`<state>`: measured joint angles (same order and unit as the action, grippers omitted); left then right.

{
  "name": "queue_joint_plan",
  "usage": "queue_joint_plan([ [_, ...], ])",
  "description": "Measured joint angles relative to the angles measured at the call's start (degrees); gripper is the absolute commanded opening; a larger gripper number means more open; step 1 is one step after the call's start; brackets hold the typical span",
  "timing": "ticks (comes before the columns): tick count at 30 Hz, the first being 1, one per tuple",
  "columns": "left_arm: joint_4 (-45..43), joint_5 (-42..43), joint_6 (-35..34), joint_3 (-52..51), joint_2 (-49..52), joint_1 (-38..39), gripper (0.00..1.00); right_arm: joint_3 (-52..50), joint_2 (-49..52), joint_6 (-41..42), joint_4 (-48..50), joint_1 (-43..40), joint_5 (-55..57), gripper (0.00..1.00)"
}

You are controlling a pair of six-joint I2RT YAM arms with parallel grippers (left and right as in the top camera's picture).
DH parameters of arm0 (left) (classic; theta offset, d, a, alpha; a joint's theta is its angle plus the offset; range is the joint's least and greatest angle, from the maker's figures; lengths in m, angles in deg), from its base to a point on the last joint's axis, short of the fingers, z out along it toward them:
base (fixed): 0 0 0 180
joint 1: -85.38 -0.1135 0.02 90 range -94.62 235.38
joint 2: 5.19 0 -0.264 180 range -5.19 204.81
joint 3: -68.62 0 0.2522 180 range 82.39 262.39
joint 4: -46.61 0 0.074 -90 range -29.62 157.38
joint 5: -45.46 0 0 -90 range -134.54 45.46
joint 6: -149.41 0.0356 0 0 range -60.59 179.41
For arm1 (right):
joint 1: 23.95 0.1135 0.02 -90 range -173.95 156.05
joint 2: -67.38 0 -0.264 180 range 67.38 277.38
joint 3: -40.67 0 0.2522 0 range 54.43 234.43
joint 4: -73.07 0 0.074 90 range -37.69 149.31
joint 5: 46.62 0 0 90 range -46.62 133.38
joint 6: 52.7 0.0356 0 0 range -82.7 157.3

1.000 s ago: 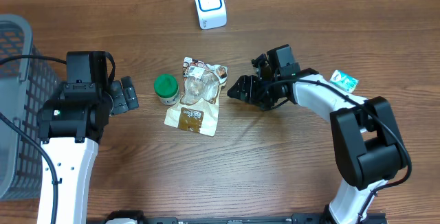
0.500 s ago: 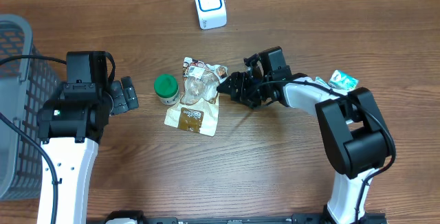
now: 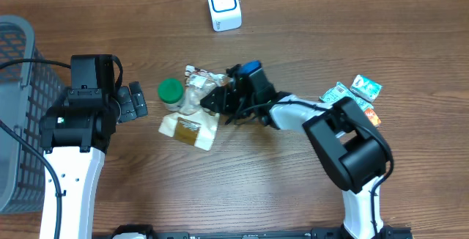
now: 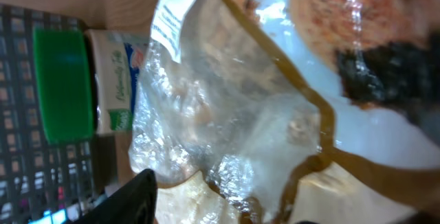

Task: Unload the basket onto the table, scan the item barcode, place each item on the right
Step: 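Swing the right gripper left toward the clear-and-brown snack bag, then grasp the snack bag's edge with the right gripper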

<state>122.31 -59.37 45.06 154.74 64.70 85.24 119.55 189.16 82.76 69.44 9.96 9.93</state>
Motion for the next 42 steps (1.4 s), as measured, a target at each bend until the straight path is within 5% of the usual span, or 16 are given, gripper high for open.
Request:
queue_joint_plan([
  [13,0.0,0.0,0.0,0.0,0.0,0.0,1.00,-0.5,2.5,1.3,12.5,2.4,-2.8,0.22],
  [21,0.0,0.0,0.0,0.0,0.0,0.0,1.00,3.9,2.5,1.2,9.5,2.5,-4.7,0.31],
  [42,0.0,0.0,0.0,0.0,0.0,0.0,1.00,4.4,5.7,3.7,7.9,5.6,9.4,0.26],
])
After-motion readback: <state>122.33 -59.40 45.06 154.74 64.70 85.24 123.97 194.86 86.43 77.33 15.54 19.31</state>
